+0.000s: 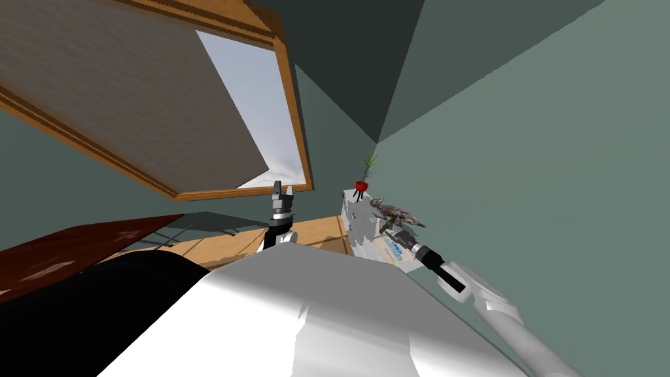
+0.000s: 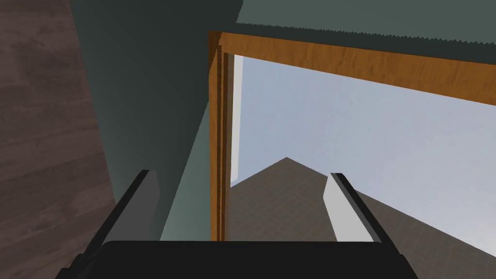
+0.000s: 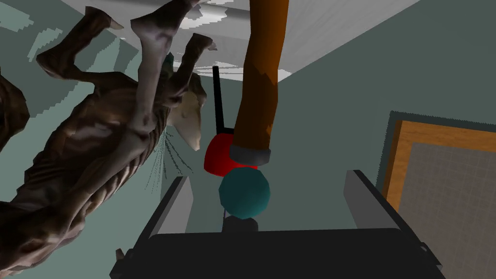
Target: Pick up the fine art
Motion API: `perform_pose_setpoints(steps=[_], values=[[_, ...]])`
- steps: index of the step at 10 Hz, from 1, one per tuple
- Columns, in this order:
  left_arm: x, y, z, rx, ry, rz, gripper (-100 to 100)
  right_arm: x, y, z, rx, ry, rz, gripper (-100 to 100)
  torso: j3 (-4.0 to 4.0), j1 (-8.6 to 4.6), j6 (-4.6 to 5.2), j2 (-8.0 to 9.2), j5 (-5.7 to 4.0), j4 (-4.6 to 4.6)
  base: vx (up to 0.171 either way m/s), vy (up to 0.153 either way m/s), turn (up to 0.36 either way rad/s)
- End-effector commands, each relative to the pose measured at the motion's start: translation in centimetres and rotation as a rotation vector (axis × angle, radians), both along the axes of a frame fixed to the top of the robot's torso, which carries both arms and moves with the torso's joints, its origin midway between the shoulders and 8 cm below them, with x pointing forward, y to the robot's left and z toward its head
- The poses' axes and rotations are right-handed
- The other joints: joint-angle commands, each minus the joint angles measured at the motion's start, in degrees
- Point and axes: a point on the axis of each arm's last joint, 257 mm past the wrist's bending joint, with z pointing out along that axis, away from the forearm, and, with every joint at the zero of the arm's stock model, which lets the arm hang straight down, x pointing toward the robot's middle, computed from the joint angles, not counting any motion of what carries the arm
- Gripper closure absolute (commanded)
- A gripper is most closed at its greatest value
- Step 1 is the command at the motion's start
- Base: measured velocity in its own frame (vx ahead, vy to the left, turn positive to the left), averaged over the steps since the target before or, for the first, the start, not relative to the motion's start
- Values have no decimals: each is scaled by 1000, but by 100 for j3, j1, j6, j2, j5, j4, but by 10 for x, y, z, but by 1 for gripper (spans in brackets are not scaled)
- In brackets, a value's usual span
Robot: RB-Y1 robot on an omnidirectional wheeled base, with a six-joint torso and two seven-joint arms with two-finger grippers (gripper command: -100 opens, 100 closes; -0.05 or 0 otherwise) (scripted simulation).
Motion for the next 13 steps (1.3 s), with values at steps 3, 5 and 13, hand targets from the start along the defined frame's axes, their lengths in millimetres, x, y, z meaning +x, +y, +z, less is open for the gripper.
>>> perform_pose_setpoints(steps=[3, 5, 13], values=[[0, 0, 0, 0, 0, 0, 0, -5, -29, 0, 2, -3, -83, -100, 33, -20, -4, 56, -5, 13, -43, -3, 250], [0, 0, 0, 0, 0, 0, 0, -13, -59, -1, 2, -6, -167, -100, 56, -34, -1, 95, -8, 22, -148, -33, 382], [0, 0, 0, 0, 0, 0, 0, -55, -145, -5, 1, -6, -410, -100, 80, -118, 29, 107, -52, 57, -116, 16, 349]])
